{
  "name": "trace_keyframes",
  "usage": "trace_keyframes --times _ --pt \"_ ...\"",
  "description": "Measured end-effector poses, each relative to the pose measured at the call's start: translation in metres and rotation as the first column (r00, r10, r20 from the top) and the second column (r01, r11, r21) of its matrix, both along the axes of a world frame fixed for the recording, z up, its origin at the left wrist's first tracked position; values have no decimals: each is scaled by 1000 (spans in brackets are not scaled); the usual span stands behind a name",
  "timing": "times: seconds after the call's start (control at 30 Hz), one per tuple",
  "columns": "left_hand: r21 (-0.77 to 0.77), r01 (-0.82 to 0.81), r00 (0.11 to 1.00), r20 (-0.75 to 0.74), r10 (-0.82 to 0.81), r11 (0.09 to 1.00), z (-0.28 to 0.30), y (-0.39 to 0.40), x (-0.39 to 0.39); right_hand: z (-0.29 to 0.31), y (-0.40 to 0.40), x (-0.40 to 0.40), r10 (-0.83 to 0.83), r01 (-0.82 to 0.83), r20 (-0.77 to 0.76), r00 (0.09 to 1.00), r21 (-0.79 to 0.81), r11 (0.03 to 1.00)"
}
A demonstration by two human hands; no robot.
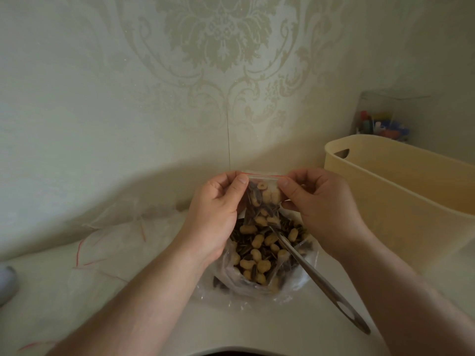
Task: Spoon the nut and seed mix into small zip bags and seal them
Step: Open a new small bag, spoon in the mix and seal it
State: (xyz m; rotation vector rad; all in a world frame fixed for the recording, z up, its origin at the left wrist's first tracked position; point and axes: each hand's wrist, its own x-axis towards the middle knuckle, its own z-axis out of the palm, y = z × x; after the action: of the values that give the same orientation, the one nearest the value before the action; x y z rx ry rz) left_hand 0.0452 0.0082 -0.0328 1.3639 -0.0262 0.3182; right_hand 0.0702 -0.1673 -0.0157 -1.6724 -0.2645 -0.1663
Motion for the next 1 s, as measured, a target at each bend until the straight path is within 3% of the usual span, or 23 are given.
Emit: trace_keyframes --times 0.17,0.5,0.83,1.0 --pt "-47 -2 1000 21 3 999 1 -2 -1 1 2 -3 57 -55 -36 998 53 997" --pt "-60 49 999 -12 -50 997 5 -7 -5 1 4 -4 32 -33 31 999 23 999" --pt "34 37 999 27 -38 999 -2 -5 -2 -1 4 -5 60 -61 62 996 15 998" --pt "9 42 998 48 -42 999 0 -5 -4 -3 5 -5 104 -106 46 994 46 993"
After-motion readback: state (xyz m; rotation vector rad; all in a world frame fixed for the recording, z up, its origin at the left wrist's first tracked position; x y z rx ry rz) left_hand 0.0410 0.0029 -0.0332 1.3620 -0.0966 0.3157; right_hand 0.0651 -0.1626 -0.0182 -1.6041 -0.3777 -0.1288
